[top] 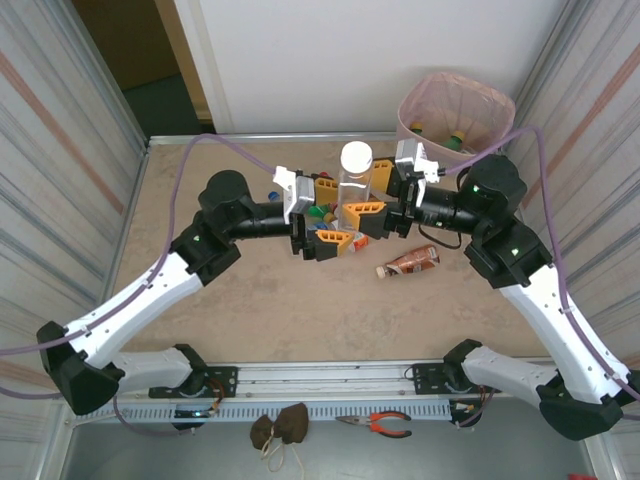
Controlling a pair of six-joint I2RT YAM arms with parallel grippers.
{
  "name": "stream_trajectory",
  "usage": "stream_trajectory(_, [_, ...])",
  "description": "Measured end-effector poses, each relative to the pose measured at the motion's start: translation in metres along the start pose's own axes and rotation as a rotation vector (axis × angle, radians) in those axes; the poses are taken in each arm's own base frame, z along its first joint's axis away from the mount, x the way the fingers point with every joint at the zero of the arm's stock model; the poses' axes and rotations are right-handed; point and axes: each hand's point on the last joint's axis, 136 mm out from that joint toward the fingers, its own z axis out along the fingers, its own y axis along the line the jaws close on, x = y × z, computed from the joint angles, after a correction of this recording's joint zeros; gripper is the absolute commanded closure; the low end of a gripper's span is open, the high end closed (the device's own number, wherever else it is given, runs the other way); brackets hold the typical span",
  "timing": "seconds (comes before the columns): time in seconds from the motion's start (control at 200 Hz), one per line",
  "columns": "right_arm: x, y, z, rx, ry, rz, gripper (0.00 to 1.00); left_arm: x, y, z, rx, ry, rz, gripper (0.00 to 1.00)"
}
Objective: Put the plastic bottles in the bin
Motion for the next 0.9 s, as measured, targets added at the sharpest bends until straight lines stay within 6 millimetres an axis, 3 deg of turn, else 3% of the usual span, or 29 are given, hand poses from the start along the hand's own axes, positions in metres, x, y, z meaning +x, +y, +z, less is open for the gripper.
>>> stream_trajectory(0.12, [-0.005, -0.011, -0.003, 0.052, 0.004, -0.034, 0.45, -0.001, 0.002, -0.004, -0.028, 0.0, 0.012, 0.15])
stream_trajectory(0.281, [-0.008, -0.032, -0.011, 0.137, 0.02, -0.073, 0.45, 0.012, 0.007, -0.005, -0.061, 0.021, -0.003, 0.15])
stream_trajectory(0.421, [-0.012, -0.062, -0.021, 0.259, 0.034, -0.094, 0.47, 0.016, 0.01, -0.006, -0.074, 0.03, -0.01, 0.15])
stream_trajectory(0.526, [-0.012, -0.098, -0.032, 0.403, 0.05, -0.088, 0.49, 0.017, 0.011, -0.006, -0.077, 0.03, -0.009, 0.15])
stream_trajectory(0.651, [-0.008, -0.156, -0.056, 0.617, 0.068, -0.028, 0.54, 0.02, 0.011, -0.006, -0.08, 0.035, -0.014, 0.15])
stream_trajectory(0.802, [0.014, -0.228, -0.09, 0.87, 0.096, 0.1, 0.65, 0.022, 0.011, -0.007, -0.08, 0.037, -0.016, 0.15])
stream_trajectory(0.897, [0.03, -0.267, -0.113, 1.011, 0.107, 0.193, 0.66, 0.02, 0.01, -0.008, -0.08, 0.034, -0.014, 0.16])
